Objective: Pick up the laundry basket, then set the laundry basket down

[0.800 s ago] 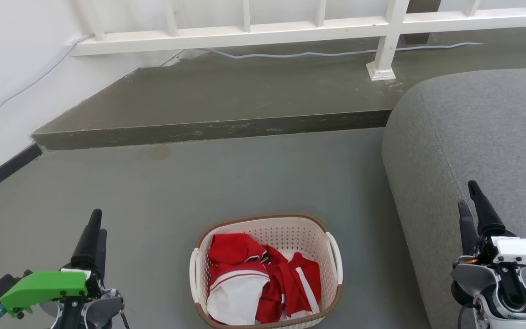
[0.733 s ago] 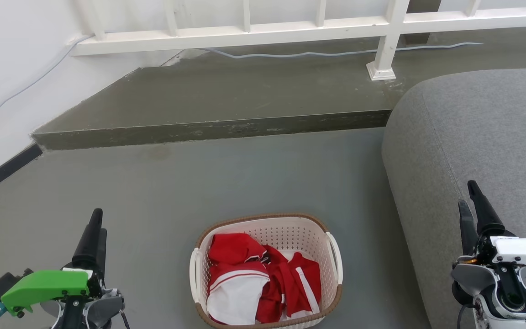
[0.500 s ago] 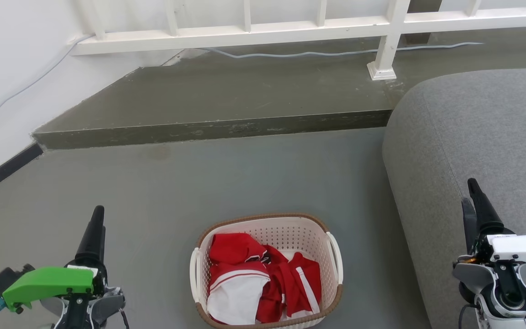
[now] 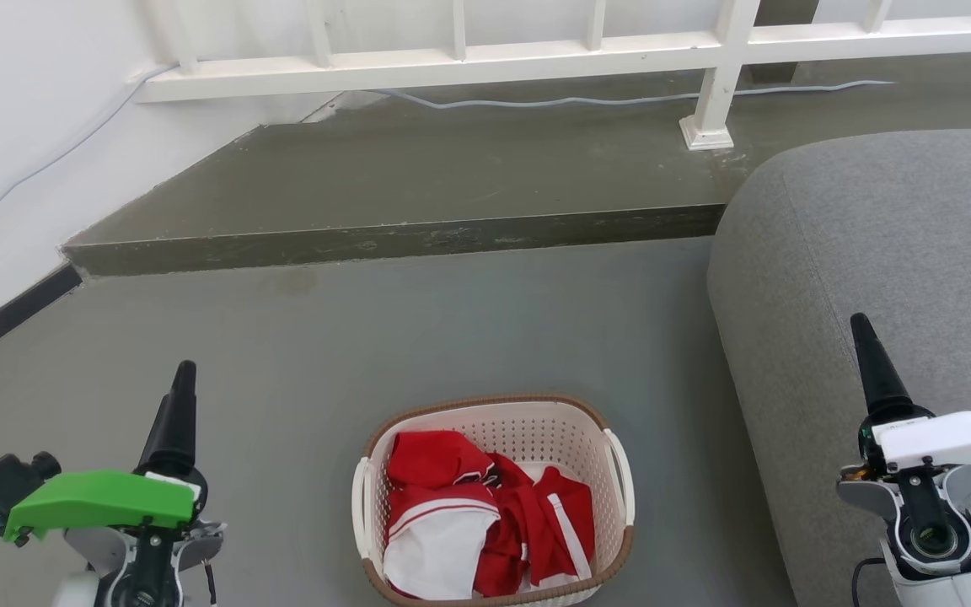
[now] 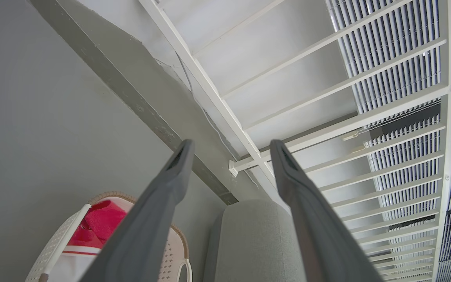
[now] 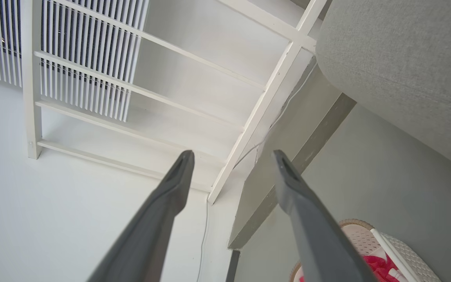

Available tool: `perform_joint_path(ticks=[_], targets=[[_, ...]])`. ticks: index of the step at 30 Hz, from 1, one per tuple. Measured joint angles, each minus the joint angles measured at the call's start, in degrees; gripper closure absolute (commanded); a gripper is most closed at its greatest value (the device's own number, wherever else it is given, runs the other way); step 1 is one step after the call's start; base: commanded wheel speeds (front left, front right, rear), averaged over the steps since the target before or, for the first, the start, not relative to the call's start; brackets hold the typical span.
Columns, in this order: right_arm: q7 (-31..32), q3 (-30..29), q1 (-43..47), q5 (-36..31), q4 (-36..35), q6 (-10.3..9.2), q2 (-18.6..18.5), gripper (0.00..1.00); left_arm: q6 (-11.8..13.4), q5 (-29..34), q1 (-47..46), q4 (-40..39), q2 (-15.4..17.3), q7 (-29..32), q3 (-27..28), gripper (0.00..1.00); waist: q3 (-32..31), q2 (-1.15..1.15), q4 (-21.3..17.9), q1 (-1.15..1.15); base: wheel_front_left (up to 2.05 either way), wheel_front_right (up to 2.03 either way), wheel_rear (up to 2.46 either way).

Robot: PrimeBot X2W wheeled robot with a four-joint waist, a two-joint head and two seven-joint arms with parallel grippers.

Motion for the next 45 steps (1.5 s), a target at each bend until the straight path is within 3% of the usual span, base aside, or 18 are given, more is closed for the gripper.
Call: perform_joint_path(ticks=[14,33,45], targets=[[-3.0,5.1,-1.2,-18.3,-2.4,-2.88,-2.5,0.0,3.6,16.4,-1.4,-2.5,2.2,-3.1,-4.4,0.0,0.1,0.0,0.1,0.0,0.0,0.0,0.0],[-7.0,11.5,-1.2,-37.7,-3.1,-5.66,-3.6,0.0,7.4,34.6,-1.8,-4.4,3.0,-7.5,-10.0,0.0,0.3,0.0,0.2,0.0,0.0,0.0,0.0],[-9.5,14.1,-1.1,-46.6,-1.6,-6.89,-3.6,0.0,9.2,42.1,-1.7,-2.9,3.1,-10.0,-12.6,0.0,0.1,0.0,0.4,0.0,0.0,0.0,0.0]])
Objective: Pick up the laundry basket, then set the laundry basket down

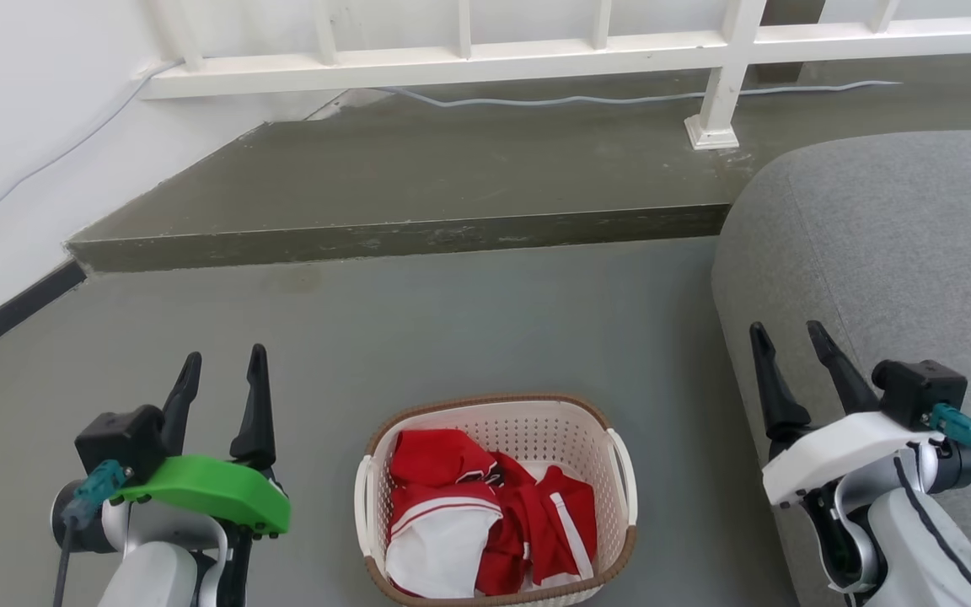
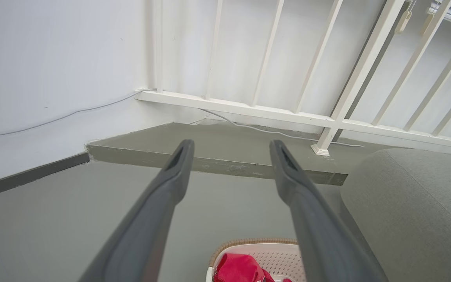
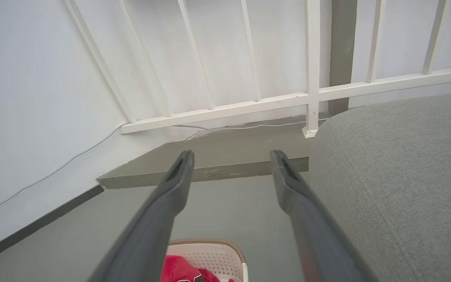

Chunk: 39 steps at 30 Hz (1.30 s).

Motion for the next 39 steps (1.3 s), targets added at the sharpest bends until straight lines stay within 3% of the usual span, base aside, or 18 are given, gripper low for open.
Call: perform_joint_path(ticks=[15,39], targets=[[-2.6,1.5,0.2,-9.0,2.2,-1.49,0.1,0.0,2.0,7.2,0.0,1.7,0.0,-2.0,-1.9,0.0,-0.1,0.0,0.1,0.0,0.0,0.0,0.0],[-2.6,0.4,0.2,-9.5,2.7,-0.92,0.7,0.0,2.2,7.2,0.0,3.3,-0.1,-1.5,-1.8,0.0,0.1,0.0,-0.1,0.0,0.0,0.0,0.0]])
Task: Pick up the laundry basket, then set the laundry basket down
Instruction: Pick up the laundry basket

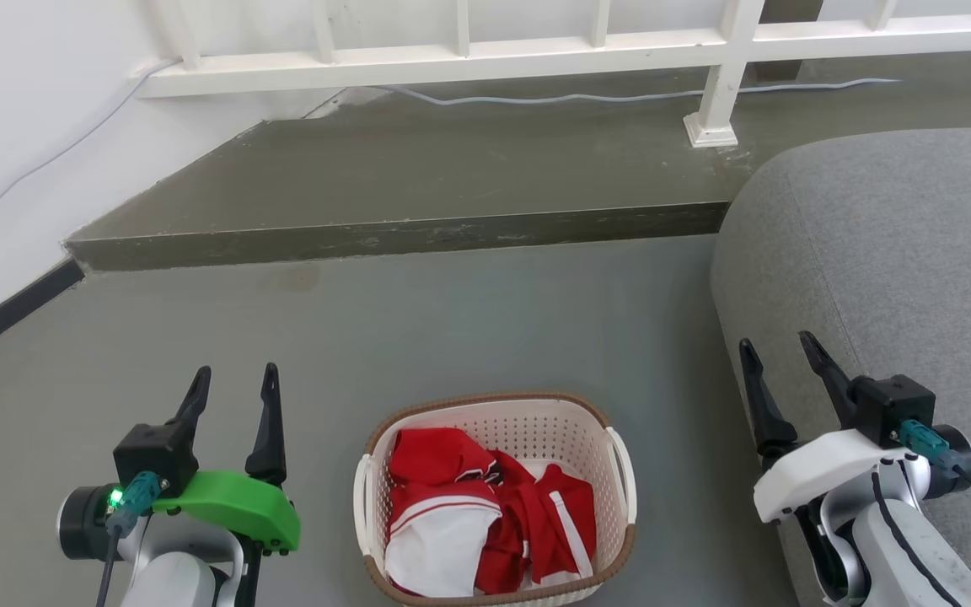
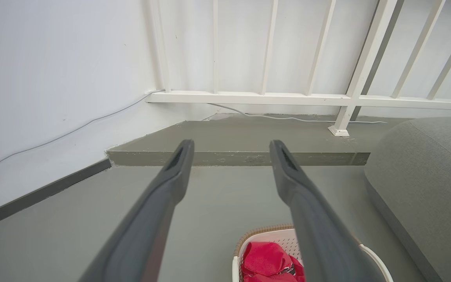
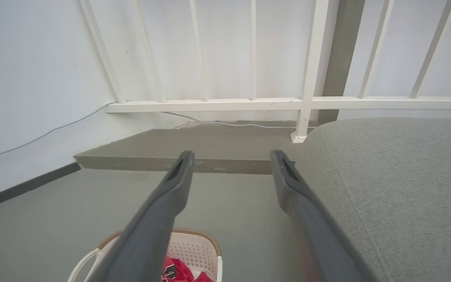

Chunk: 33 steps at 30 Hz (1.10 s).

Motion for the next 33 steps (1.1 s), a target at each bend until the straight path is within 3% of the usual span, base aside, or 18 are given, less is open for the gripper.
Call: perform_joint_path(ticks=[17,33], targets=[[-0.1,-0.2,-1.6,-0.5,0.6,0.83,0.5,0.0,0.0,0.1,-2.0,-0.7,0.0,1.1,-1.1,0.0,4.9,0.0,0.3,0.0,0.0,0.0,0.0],[-0.2,-0.4,-8.4,-0.7,2.6,1.2,0.6,0.0,-1.6,0.0,-8.7,1.3,-1.5,2.5,-1.6,0.0,15.7,0.0,0.7,0.0,0.0,0.0,0.0]])
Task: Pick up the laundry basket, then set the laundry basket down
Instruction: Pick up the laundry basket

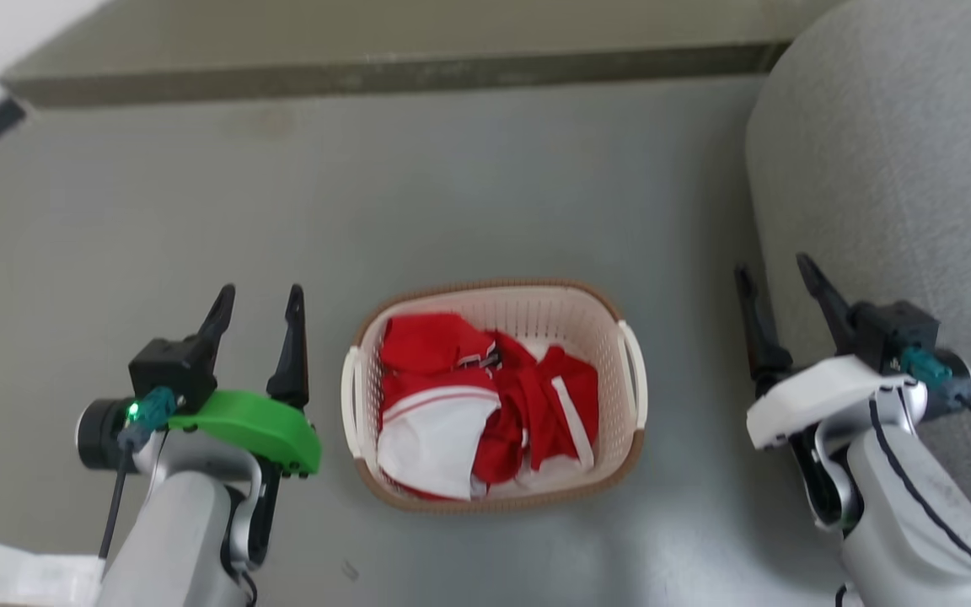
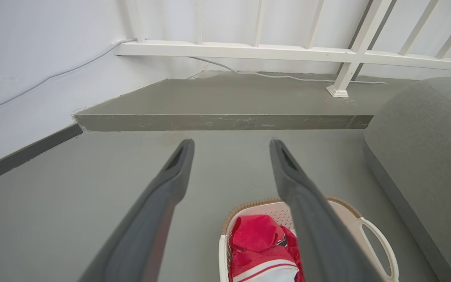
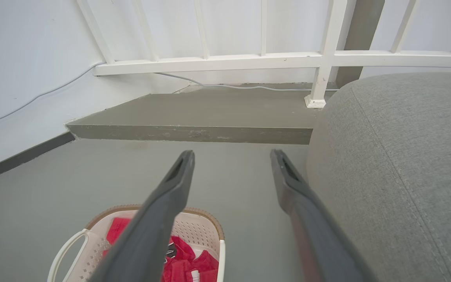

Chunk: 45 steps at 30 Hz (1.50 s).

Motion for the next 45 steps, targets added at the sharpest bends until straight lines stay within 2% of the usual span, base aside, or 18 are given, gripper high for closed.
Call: perform_joint_path(ticks=[12,20,30,45], targets=[[-0.1,-0.1,-7.0,-0.7,1.9,0.33,0.7,0.0,-1.6,-0.6,-7.1,4.3,-1.2,0.5,-0.3,0.0,9.7,0.0,0.4,0.0,0.0,0.0,0.0],[-0.2,0.5,-13.0,-1.6,4.3,0.82,0.7,0.0,-3.5,-0.9,-13.3,7.8,-1.7,0.8,-0.5,0.0,16.2,0.0,0.7,0.0,0.0,0.0,0.0],[-0.2,1.9,-18.8,-2.9,9.9,1.76,1.0,0.0,-6.0,-1.0,-20.0,15.2,-1.7,1.0,-1.1,0.0,23.1,0.0,1.0,0.0,0.0,0.0,0.0],[-0.2,3.4,-23.1,-3.4,15.9,2.35,2.2,0.0,-8.5,-1.9,-23.7,26.0,-2.3,0.9,-1.7,0.0,30.9,0.0,0.6,0.0,0.0,0.0,0.0]])
